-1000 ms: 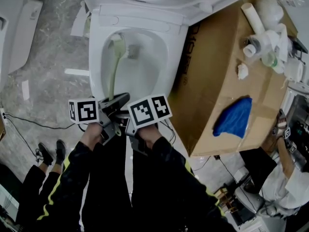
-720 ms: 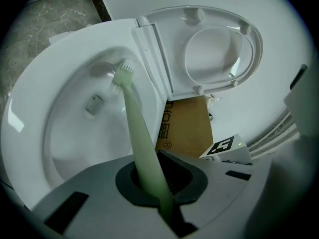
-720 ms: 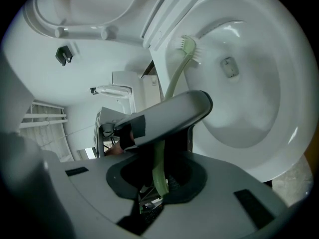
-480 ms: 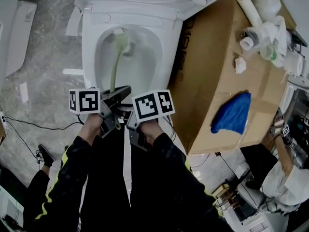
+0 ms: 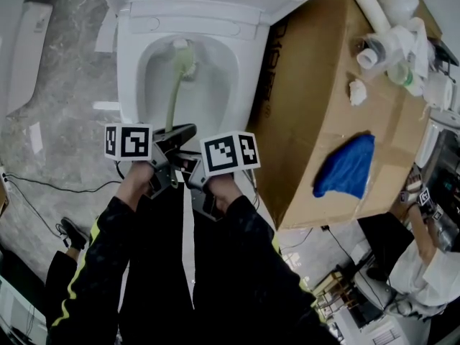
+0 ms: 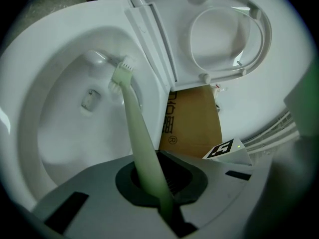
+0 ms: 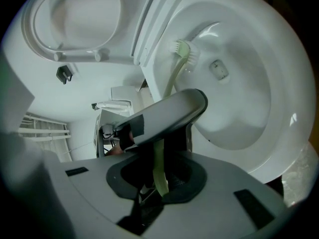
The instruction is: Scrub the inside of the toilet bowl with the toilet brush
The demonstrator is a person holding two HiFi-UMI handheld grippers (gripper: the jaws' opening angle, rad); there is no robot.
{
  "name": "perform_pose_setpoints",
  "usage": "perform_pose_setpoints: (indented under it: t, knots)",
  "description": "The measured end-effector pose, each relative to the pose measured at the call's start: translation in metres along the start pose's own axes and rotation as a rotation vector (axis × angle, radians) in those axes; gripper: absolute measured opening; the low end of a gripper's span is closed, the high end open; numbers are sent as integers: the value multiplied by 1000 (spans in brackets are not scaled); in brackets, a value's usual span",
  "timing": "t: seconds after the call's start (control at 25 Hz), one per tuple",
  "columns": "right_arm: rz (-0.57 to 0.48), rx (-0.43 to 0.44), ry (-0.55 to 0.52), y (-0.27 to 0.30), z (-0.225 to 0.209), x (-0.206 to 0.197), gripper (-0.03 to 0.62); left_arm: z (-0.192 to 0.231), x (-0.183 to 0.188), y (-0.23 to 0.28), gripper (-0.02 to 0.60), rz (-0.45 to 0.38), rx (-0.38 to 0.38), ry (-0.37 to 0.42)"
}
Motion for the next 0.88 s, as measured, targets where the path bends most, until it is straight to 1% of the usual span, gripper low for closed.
perform_pose_setpoints:
  t: [0.12,0.36,0.48,0.72,0.88]
  knots:
    - [-10,-3,24,1,-5,4,64,6,1,4,11,-1,-10,-23]
    - [-19,9,49,8,-15,15,64,21,6,9,11,17,18,-32]
    - [-36,21,63,10,-19,22,64,28,11,14,11,36,32,-24]
    - [-66,34,96,6,-28,26,64,31,13,27,11,69,18,-21]
    - [-109,55,132,1,-32,25,64,29,14,36,11,120,18,-8]
Point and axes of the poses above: the fingertips, and each gripper's own axes: y forward along the fingers, z to its left, x out of its top, the point moved 9 cm from there along -y, backward along the fingers, and after that the axes turned 8 degrees about y, right-handed, at the moved point
